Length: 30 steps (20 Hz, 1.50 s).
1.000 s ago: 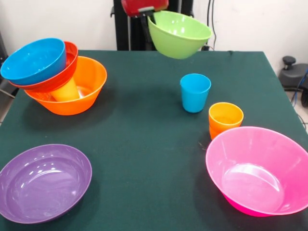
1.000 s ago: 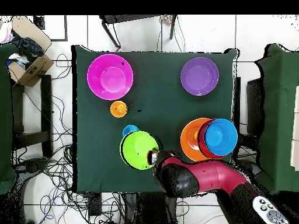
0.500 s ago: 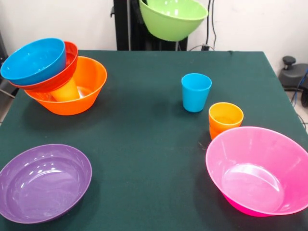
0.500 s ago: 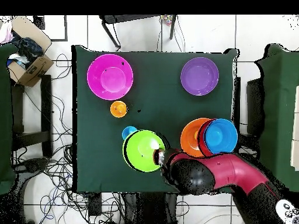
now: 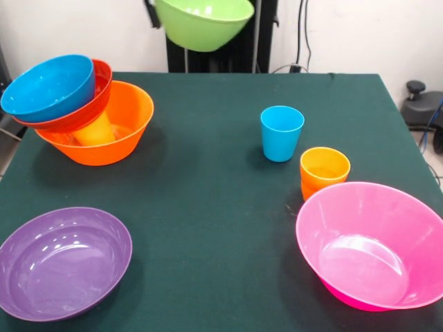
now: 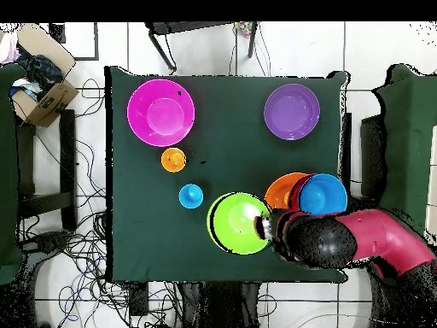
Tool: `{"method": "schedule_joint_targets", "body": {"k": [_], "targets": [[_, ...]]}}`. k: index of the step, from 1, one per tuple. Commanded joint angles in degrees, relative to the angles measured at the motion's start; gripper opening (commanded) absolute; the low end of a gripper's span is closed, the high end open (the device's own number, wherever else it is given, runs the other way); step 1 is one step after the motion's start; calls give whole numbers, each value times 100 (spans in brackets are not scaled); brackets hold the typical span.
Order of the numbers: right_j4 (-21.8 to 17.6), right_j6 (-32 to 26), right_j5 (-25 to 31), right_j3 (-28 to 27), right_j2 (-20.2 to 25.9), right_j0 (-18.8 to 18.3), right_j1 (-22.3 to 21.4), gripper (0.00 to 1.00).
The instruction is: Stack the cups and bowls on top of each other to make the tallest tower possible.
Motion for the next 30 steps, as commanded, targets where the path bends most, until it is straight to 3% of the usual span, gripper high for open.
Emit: {"method": "schedule_joint_targets", "body": {"k": [1,4,12,17,23,30], "targets": [[-651,-3466,874,-870,426,-405,941,0],[-561,-4009,1093,-1002,549,-702,1063,0],[-521,-5184,1637,-1483,582,-970,1091,0],[-389,-5784,1787,-1915,558,-1154,1545,0],[-565,-6223,1827,-2492,298,-1077,2026,0],[-753,-6400,1728,-2854,118,-973,2288,0]]}}
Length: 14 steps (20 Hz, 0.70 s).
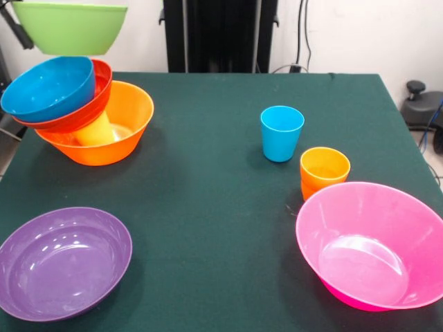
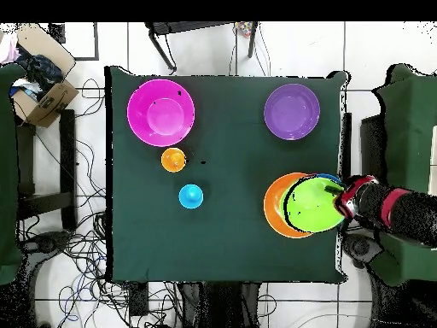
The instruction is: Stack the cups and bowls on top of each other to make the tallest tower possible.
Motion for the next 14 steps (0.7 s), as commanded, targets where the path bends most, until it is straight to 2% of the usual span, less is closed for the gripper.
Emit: {"method": "schedule_joint_targets", "body": {"k": [1,14], "targets": [[-500,-2078,471,-766,-395,371,481,0],[-566,-2448,887,-1288,-471,455,641,0]]}}
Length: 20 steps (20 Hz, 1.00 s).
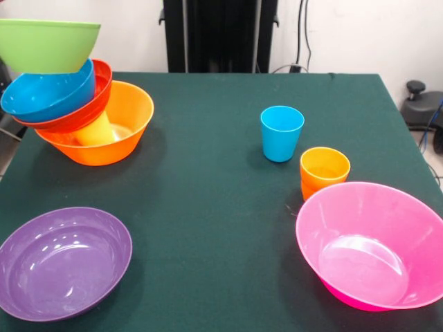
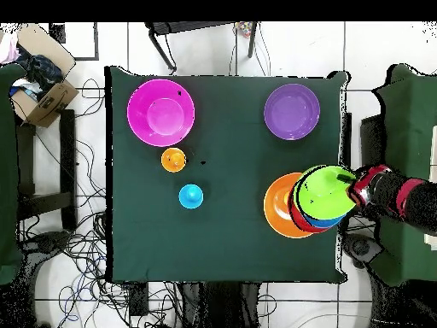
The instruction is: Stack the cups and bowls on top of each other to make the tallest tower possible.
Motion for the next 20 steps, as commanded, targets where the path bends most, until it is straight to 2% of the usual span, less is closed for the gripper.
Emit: {"method": "schedule_joint_targets", "body": {"k": [1,6,12,20], "targets": [[-418,-2107,716,-588,-438,418,183,0],[-522,-2138,614,-472,-424,390,166,0],[-721,-1772,210,-273,-501,503,100,0],[-891,-1415,-3,-101,-544,564,44,0]]}}
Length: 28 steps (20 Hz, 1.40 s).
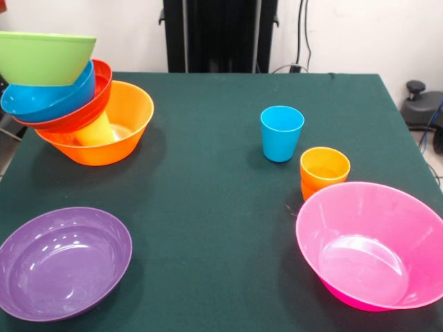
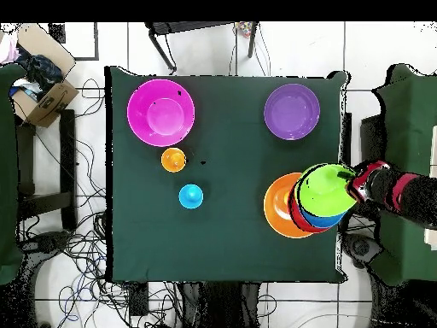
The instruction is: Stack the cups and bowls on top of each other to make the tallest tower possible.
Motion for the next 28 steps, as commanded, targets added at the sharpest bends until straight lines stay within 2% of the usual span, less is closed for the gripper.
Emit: {"method": "schedule_joint_targets", "body": {"k": [1,28], "targets": [[-562,-1146,-99,89,-525,419,-41,0],[-761,-596,-627,613,-788,385,-39,0]]}}
